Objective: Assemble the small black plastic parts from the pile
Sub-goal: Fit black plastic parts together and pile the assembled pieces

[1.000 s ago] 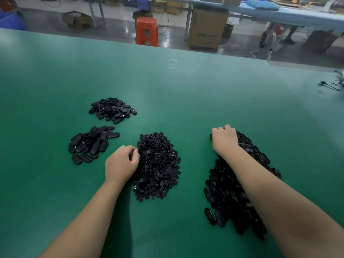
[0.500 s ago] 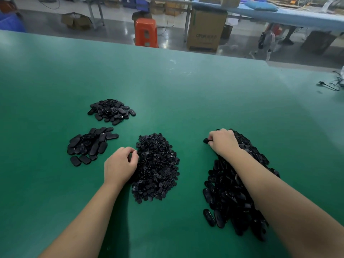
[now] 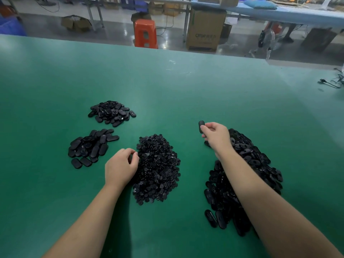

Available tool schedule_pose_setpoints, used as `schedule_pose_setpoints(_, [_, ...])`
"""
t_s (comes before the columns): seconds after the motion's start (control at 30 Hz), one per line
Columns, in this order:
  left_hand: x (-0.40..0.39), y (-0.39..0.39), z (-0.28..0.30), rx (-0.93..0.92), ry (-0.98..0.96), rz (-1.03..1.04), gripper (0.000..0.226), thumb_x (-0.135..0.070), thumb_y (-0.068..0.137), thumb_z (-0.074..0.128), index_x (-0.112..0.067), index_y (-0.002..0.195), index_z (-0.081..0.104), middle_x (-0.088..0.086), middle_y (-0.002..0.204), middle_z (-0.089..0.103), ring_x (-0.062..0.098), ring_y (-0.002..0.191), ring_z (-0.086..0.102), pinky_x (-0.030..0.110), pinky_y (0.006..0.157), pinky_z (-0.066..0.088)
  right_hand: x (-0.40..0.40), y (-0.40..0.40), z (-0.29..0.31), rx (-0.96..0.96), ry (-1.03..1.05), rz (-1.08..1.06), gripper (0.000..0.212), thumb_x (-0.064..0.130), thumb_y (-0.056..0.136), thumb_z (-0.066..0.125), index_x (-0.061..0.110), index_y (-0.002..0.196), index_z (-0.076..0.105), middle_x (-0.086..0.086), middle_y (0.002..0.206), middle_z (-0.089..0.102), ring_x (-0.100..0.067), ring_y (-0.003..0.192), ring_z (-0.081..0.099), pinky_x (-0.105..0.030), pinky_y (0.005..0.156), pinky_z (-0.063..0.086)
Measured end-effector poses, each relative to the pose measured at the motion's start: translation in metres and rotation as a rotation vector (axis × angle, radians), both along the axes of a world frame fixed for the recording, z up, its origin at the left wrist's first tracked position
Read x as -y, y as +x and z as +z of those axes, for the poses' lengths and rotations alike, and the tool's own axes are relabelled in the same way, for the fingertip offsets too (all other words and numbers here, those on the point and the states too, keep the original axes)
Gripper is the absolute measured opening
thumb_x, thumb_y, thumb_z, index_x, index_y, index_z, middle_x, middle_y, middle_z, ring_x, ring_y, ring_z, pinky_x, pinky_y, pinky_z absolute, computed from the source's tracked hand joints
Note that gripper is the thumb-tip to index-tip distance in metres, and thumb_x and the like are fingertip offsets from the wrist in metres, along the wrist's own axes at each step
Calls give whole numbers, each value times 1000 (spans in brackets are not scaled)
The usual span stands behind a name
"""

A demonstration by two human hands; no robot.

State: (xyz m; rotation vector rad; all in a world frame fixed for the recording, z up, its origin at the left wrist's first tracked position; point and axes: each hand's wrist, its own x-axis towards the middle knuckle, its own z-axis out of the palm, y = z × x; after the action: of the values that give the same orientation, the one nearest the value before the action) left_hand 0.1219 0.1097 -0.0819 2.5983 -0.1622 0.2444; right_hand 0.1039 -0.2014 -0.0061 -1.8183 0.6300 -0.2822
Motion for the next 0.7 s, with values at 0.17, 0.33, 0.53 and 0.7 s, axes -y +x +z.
schedule_pose_setpoints(0.17, [-1,0,-2,2,-1,-9,14,-36,96,56,-31,93,69,-15,75,57,2,65,52,21,52,33,-37,-19,-30,28,158,-113,24,16,97,64,21,121,64,3,98,69,-9,80,66,-29,78,58])
schedule_pose_setpoints(0.33, [-2,1,-3,13,-2,-31,12,-46,93,60,-37,90,67,-18,73,55,3,65,51,21,53,34,-70,-34,-52,92,204,-258,8,17,97,63,21,103,60,3,90,70,-4,70,68,-25,68,53])
schedule_pose_setpoints(0.53, [-2,2,-5,15,2,-29,14,-47,92,62,-36,99,68,-18,73,52,4,65,50,22,53,33,-84,-47,-63,184,149,-148,22,14,98,61,30,108,50,4,85,71,-3,77,72,-14,69,52])
schedule_pose_setpoints(0.7, [0,3,-4,-1,39,-27,22,-50,95,57,-39,108,70,-14,73,52,8,68,54,24,55,37,-87,-51,-70,193,77,-71,33,15,99,61,34,125,54,16,82,71,-7,81,72,-15,74,54])
